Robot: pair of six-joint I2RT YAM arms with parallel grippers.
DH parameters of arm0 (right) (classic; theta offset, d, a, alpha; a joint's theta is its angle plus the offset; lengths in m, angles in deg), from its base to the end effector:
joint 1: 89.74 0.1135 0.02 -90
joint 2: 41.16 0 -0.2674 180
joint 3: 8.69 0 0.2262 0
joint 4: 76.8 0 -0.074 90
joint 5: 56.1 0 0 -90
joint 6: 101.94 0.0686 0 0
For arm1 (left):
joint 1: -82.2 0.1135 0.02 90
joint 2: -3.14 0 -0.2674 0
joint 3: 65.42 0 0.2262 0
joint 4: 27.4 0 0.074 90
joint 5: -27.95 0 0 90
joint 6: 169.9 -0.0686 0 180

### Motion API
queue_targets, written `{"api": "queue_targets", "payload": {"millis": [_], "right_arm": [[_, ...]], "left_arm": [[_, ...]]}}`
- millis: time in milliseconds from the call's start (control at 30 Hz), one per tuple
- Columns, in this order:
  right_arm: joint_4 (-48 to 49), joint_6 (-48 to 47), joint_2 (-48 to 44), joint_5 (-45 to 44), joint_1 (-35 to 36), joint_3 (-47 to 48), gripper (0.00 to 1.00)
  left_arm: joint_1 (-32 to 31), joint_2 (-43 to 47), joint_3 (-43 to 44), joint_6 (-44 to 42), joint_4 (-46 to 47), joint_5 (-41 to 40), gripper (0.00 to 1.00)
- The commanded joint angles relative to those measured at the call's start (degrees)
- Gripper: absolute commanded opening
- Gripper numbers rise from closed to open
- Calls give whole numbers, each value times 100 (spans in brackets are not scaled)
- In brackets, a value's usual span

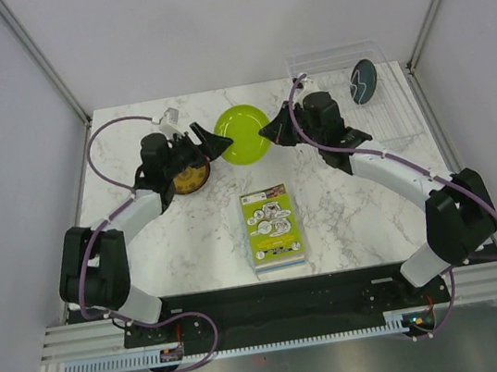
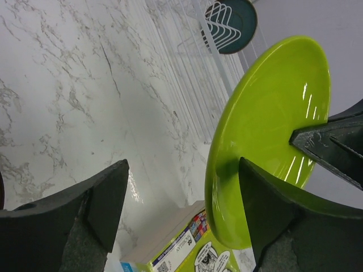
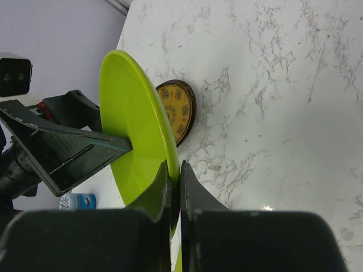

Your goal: Unload the plates from the dish rack

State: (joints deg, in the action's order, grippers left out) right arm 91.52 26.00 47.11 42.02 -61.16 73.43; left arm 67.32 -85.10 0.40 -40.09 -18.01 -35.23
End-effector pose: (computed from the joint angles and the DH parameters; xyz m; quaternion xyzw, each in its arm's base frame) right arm 0.3220 0.1864 0.3131 0.0242 0.8068 0.3701 0.4599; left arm 0.3329 -0.1205 0.2640 -0.0234 0.7746 -0.4393 0.4543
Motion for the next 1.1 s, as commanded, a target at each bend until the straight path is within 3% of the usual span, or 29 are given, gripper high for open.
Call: {"api": "queue_targets", "payload": {"millis": [0, 33, 67, 167, 267, 300, 333, 467, 533, 767, 1067], "right_arm": [[1026, 732, 41, 619, 16, -170, 0], [1123, 785, 59, 690, 8, -205, 0], [1167, 855, 85, 778, 7, -231, 0], [1326, 1040, 76, 893, 16, -354, 0], [1107, 901, 68, 762, -1, -311, 19], [993, 822, 50, 718, -36, -276, 44], [748, 751, 33, 595, -63, -197, 56], [272, 321, -187, 199, -238, -214, 58], [44, 206, -336, 94, -388, -266, 64], [-203, -58, -521, 102, -792, -460, 62], [-230, -128, -433, 155, -907, -522, 61]], "left_arm": [[-24, -96, -69, 316, 704, 200, 75], [-24, -96, -78, 325, 748, 174, 67], [-33, -87, -86, 334, 765, 139, 45], [-24, -26, -139, 325, 748, -19, 2], [-16, 140, -139, 142, 433, -239, 2], [2, 193, -139, -33, 162, -457, 2], [19, 246, -122, -122, -41, -590, 2], [562, 492, -192, -377, -552, -907, 2], [827, 528, -244, -439, -727, -934, 2], [1679, 379, -262, -808, -1281, -1328, 2], [1918, -289, -104, -739, -1668, -1487, 2]]}}
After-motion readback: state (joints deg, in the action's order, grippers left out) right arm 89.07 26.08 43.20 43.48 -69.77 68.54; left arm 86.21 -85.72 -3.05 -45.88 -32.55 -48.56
